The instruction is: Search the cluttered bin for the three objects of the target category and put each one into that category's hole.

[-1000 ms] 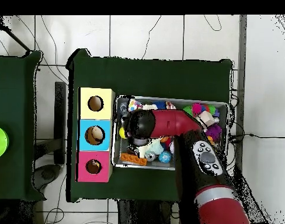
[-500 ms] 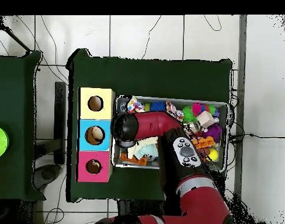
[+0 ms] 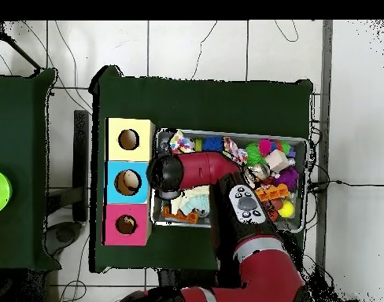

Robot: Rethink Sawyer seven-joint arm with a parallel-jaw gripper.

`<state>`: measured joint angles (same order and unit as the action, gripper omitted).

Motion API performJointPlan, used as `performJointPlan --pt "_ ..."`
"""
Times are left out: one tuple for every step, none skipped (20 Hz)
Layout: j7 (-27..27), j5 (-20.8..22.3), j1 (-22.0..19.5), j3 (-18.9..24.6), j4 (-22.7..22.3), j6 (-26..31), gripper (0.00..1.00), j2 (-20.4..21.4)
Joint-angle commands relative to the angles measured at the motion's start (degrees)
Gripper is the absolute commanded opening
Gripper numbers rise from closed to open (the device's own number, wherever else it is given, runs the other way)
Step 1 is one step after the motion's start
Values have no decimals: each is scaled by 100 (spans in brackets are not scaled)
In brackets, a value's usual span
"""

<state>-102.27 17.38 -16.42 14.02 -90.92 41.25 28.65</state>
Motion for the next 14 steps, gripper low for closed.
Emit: performJointPlan --pt "-905 -160 -20 -105 -223 -466 100 -137" --pt "-901 -168 -27 -97 -234 -471 100 -125" --pt "-897 -177 -35 -90 -246 -475 100 -114" --pt "-906 -210 -41 -90 -242 -436 100 -87" --pt "-915 -243 -48 -90 -238 -398 100 -61" --pt "-911 -284 -66 -75 -260 -354 100 -6" --pt "-918 -302 -65 -68 -282 -373 100 47" --pt "-915 -305 -61 -74 -282 -372 100 99" --pt "-892 -328 -73 -71 -268 -315 100 172" --pt "-856 -370 -106 -39 -288 -263 100 222" --pt "-822 -413 -123 -22 -265 -173 100 275" --pt "-793 -455 -146 -3 -284 -114 100 330" --pt "-766 -511 -177 16 -430 -55 100 518" --pt "-737 -560 -199 26 -464 5 100 590"
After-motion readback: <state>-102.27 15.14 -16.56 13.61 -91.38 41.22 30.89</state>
